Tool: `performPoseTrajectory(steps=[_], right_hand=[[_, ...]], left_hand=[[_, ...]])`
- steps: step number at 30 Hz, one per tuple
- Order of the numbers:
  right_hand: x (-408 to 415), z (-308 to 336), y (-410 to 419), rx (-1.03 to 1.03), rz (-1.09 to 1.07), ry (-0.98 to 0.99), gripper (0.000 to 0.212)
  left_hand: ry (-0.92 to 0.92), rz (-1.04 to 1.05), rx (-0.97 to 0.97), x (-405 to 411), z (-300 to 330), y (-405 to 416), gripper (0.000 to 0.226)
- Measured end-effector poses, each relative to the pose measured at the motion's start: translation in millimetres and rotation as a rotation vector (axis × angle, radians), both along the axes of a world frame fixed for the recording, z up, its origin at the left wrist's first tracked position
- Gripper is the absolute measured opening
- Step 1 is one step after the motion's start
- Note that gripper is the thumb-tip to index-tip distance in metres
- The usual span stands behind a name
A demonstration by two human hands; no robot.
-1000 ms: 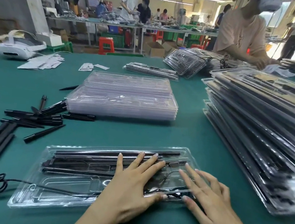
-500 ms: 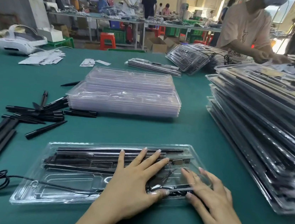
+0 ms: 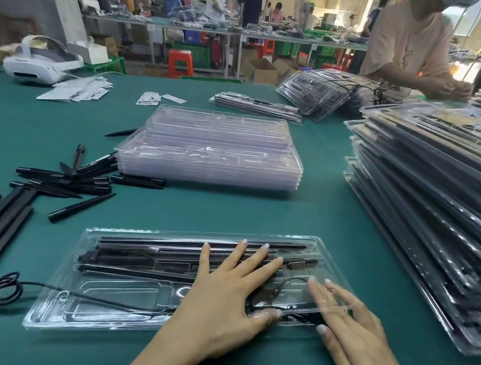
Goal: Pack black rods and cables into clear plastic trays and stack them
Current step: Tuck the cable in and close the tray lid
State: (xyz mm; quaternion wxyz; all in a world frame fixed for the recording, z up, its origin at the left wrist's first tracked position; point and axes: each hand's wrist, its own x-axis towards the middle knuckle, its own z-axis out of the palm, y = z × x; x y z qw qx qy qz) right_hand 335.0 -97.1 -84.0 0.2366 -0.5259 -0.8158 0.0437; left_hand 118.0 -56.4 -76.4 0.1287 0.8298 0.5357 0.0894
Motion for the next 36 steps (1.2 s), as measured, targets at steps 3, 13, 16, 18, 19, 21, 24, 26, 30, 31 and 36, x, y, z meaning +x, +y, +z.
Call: performPoseTrajectory(steps=[3, 13, 16, 18, 19, 21, 24, 26, 30, 31, 36], right_hand=[[1, -1, -2, 0.028, 0.012, -0.069, 0.063], [-3, -2, -1, 0.045, -0.005, 0.052, 0.057], [3, -4, 1, 0.029, 0.021, 0.080, 0.043], [5, -5, 3, -0.012, 0.034, 0.092, 0.051], [6, -5, 3, -0.012, 0.036, 0.076, 0.053], [4, -5, 2, 0.017, 0.028, 0.043, 0.055], [-2, -2, 1, 0.027, -0.004, 0.063, 0.057], [-6, -1, -1, 0.056, -0.030, 0.040, 0.063], [-15, -9, -5, 0.090, -0.115, 0.018, 0.068], [-17, -10, -6, 0.096, -0.135, 0.008, 0.069], [-15, -4, -7, 0.072, -0.083, 0.003, 0.065]], left_hand=[[-0.001, 0.000, 0.000, 1, 0, 0, 0.068], [0.001, 0.006, 0.006, 2, 0, -1, 0.070], [0.007, 0.006, 0.009, 3, 1, 0, 0.070], [0.008, 0.007, 0.008, 2, 2, 0, 0.070], [0.007, 0.007, 0.008, 2, 2, -1, 0.070], [0.004, 0.007, 0.012, 2, 2, -1, 0.070], [0.012, 0.008, 0.018, 2, 1, 0, 0.070], [0.008, 0.008, 0.018, 2, 1, 0, 0.071], [0.004, 0.010, 0.025, 2, 0, 0, 0.071], [0.007, 0.010, 0.030, 2, -1, 0, 0.071], [0.001, 0.008, 0.033, 2, -2, 0, 0.071]])
